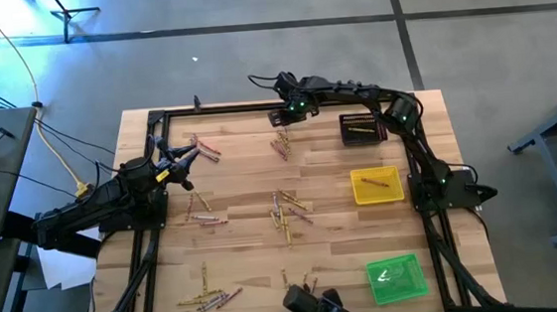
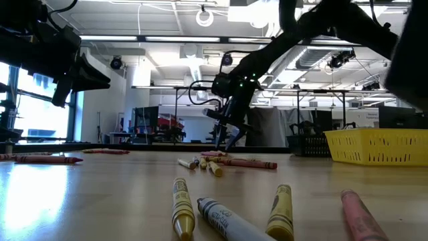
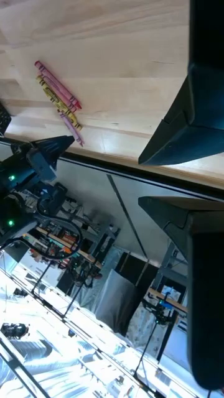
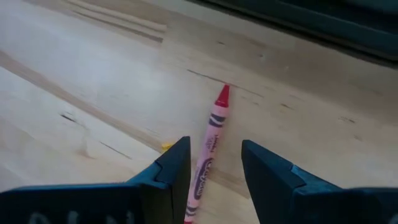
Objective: Sort crayons
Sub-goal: Put the red crayon into the yellow bin
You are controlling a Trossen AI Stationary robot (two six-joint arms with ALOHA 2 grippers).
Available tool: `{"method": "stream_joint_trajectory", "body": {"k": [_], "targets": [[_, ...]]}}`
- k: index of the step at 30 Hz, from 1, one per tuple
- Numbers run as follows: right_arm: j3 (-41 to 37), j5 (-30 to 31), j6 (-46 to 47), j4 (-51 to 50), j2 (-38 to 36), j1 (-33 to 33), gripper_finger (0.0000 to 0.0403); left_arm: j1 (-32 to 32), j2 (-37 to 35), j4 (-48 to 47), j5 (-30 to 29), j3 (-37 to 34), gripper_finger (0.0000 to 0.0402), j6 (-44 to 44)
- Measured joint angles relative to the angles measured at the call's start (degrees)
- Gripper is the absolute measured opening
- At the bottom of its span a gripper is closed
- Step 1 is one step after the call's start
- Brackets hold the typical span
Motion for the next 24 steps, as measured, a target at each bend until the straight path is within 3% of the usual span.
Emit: {"method": "stream_joint_trajectory", "body": {"k": [6, 16, 24], "targets": [[4.61, -2.51, -2.03, -4.24, 2.87, -0.17, 0.0128, 0.00, 0.00, -0.02, 0.02, 0.00, 0.0077, 0.00], [29.44, -2.06, -8.50, -27.79, 15.77, -0.16, 0.0128, 0.00, 0.00, -0.02, 0.02, -0.02, 0.0077, 0.00], [26.90, -2.17, -6.92, -32.08, 14.38, -2.11, 0.0126, -0.02, 0.00, 0.00, 0.02, 0.00, 0.0077, 0.00]]}}
